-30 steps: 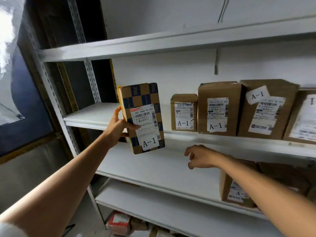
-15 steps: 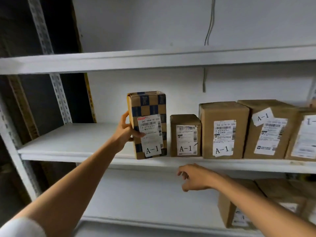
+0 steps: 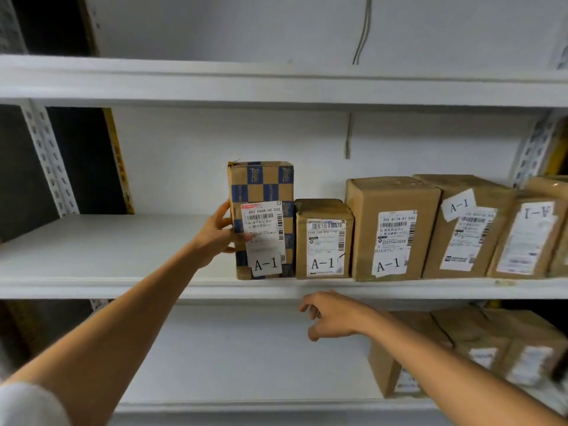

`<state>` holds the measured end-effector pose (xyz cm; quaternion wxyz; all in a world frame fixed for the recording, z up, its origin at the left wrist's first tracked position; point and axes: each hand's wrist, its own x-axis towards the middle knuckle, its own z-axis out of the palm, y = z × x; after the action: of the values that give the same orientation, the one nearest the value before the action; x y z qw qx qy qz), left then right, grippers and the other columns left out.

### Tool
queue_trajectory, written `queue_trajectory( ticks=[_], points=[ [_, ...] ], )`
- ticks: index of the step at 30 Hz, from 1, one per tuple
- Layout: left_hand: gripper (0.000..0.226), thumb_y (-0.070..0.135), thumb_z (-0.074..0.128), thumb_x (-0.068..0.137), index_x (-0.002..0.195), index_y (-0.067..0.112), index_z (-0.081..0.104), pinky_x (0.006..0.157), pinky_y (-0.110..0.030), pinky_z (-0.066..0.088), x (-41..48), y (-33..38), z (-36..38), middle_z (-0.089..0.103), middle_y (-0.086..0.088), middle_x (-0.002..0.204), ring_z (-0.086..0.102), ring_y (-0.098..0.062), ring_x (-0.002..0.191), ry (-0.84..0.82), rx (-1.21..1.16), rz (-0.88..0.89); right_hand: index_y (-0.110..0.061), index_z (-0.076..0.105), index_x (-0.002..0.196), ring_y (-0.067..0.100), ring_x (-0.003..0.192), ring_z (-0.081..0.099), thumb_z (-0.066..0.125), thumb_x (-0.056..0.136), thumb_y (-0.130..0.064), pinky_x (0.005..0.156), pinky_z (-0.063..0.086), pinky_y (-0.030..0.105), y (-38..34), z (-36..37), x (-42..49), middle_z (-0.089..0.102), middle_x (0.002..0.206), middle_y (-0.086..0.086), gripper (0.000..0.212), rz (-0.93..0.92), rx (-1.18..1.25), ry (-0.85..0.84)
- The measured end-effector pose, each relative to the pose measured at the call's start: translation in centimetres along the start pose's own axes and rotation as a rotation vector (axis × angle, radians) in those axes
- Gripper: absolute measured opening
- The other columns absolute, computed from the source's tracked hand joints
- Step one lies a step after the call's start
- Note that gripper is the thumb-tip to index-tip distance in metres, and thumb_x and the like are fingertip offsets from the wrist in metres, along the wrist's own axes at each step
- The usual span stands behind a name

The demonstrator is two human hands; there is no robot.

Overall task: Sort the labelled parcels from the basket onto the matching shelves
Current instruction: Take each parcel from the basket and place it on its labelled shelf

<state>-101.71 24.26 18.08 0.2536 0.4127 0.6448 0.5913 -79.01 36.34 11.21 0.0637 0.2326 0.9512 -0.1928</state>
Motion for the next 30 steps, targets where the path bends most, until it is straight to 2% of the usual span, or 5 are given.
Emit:
queue_trajectory(
  ticks=[4, 8, 13, 17, 30],
  points=[
    [0.083, -0.010, 0.067, 0.076, 0.142, 0.024, 0.029, 0.070, -0.038, 0.055, -0.2, -0.4, 0.2, 0.057, -0.010, 0.122, 0.056, -0.033, 0.114, 0.051, 0.038, -0.040, -0.025, 0.047, 0.135, 0.017, 0.106, 0.055, 0.069, 0.078, -0.032, 0.092, 0.051, 0.038, -0.4, 0.1, 0.3, 0.054, 0.121, -0.001, 0.062, -0.021, -0.032, -0.032],
    [0.104, -0.004, 0.079, 0.068, 0.151, 0.018, 0.020, 0.099, -0.047, 0.045, -2.0, -1.3, 0.0, 0.047, -0.012, 0.139, 0.044, -0.033, 0.130, 0.055, 0.313, -0.153, -0.024, 0.045, 0.138, 0.018, 0.109, 0.054, 0.069, 0.080, -0.030, 0.093, 0.051, 0.036, -1.6, -0.2, 1.2, 0.054, 0.125, 0.000, 0.063, -0.096, -0.069, -0.061],
    [0.058, 0.019, 0.085, 0.068, 0.120, 0.020, 0.060, 0.080, -0.020, 0.049, -9.9, -2.5, -1.5, 0.062, 0.001, 0.114, 0.061, -0.015, 0.101, 0.121, 0.878, -0.147, -0.023, 0.047, 0.137, 0.019, 0.109, 0.056, 0.070, 0.080, -0.032, 0.093, 0.051, 0.036, -4.8, 0.0, 3.5, 0.056, 0.128, 0.002, 0.062, -0.277, -0.108, -0.099],
    [0.043, 0.032, 0.080, 0.074, 0.111, 0.022, 0.062, 0.078, -0.017, 0.049, -17.6, -3.1, -2.1, 0.064, 0.005, 0.105, 0.060, -0.009, 0.090, 0.033, 1.133, -0.433, -0.019, 0.046, 0.138, 0.021, 0.117, 0.054, 0.068, 0.082, -0.033, 0.098, 0.049, 0.038, -7.6, 1.8, 3.7, 0.052, 0.136, 0.004, 0.062, -0.457, -0.144, -0.171],
    [0.039, 0.034, 0.079, 0.071, 0.105, 0.018, 0.067, 0.078, -0.031, 0.055, -45.5, -4.7, 10.9, 0.068, 0.001, 0.098, 0.064, -0.016, 0.088, 0.546, 0.867, -1.027, -0.015, 0.051, 0.134, 0.021, 0.113, 0.055, 0.069, 0.081, -0.026, 0.092, 0.049, 0.032, -16.6, 14.4, -9.6, 0.055, 0.128, 0.005, 0.057, -1.085, -0.299, -0.505]
  ],
)
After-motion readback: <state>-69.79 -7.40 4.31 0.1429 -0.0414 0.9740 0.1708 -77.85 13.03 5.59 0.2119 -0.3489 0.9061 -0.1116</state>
